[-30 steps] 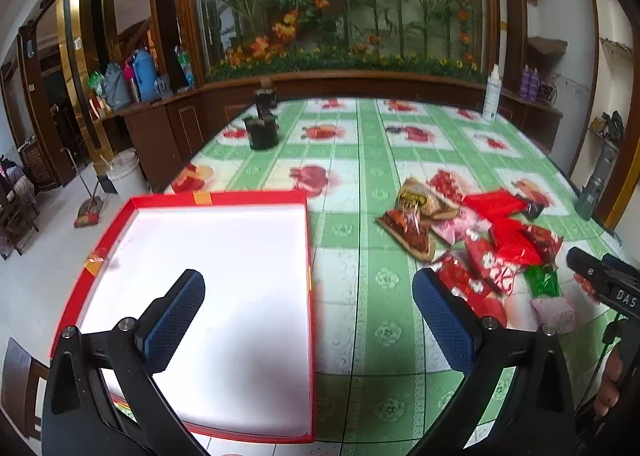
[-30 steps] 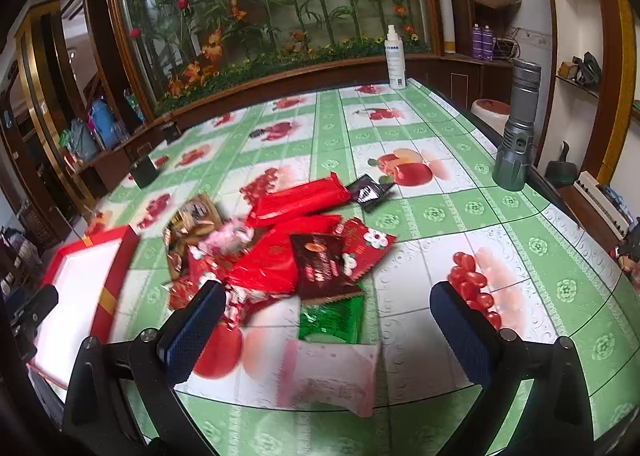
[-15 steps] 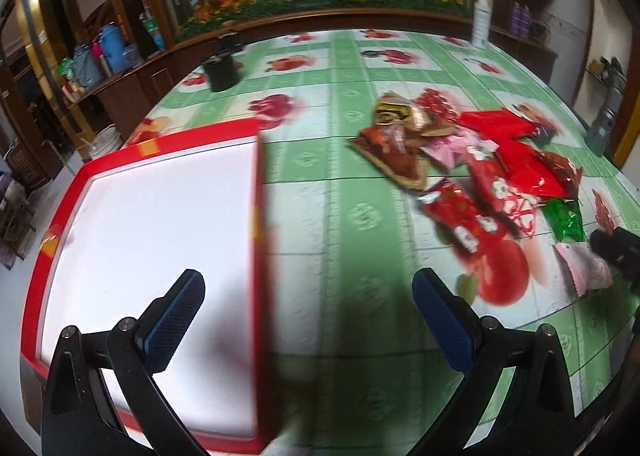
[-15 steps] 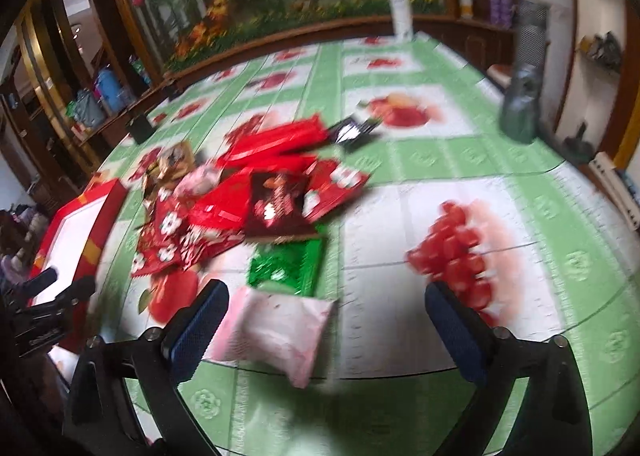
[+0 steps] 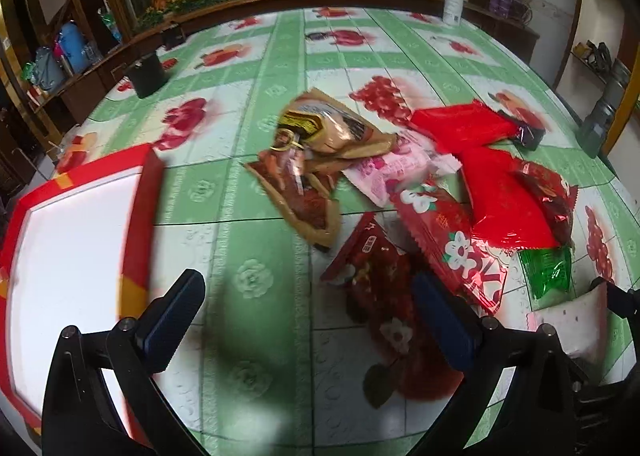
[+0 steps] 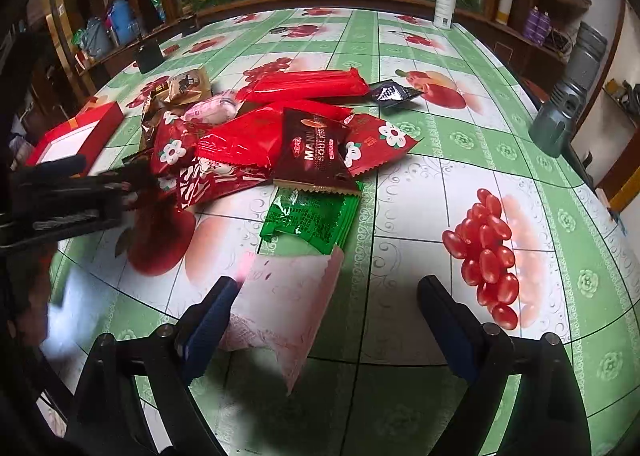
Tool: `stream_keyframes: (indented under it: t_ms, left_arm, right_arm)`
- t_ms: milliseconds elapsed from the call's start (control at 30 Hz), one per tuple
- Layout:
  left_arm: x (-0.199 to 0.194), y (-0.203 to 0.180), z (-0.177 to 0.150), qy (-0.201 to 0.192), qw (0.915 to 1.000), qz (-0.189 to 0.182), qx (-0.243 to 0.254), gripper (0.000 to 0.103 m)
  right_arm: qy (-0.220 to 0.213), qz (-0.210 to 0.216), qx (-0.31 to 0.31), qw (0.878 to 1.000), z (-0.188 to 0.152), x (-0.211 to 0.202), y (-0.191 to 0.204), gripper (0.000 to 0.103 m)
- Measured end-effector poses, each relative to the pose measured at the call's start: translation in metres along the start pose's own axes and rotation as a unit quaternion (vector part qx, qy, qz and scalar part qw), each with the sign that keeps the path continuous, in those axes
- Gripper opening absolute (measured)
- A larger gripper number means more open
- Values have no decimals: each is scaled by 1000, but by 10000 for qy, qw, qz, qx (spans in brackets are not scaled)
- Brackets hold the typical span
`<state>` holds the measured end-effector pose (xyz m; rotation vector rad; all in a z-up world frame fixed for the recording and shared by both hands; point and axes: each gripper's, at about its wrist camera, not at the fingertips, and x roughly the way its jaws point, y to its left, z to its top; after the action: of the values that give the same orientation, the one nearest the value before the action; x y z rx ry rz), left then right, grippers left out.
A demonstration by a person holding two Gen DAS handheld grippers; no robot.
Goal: Organize snacks
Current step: 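Grasp the pink wafer packet with the right tool while the left tool grasps a red flower-print packet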
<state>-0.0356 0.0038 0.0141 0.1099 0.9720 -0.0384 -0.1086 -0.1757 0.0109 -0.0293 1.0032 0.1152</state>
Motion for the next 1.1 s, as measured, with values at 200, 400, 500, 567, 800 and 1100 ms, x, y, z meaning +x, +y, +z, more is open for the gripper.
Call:
stream_keyframes:
  t_ms: [200, 400, 500, 567, 800, 1100]
  left_arm:
    - [4, 4, -3, -53, 9993, -371, 66, 90]
    - [1, 12, -3, -217, 9975, -664, 69, 55]
    - [0, 16, -2, -287, 9963, -809, 46, 38]
    - [0, 20, -1, -305, 9954, -906, 11, 35]
    - [-8, 22, -7, -399, 9939, -1026, 61, 25]
    - [-22, 42, -25, -312, 9914, -1268, -105, 22]
  right_arm:
    - [-113, 38, -83, 9999, 0, -3, 1, 74]
    - [-233, 152, -279, 9992, 4, -3, 14, 32]
    - [-297, 182, -264, 9990, 4, -3, 16, 31]
    - [-345, 206, -246, 9989, 3, -2, 17, 31]
    - [-383, 379, -347, 9979, 6, 0, 22, 31]
    - [-245, 471, -670, 9963, 16, 7, 57, 26]
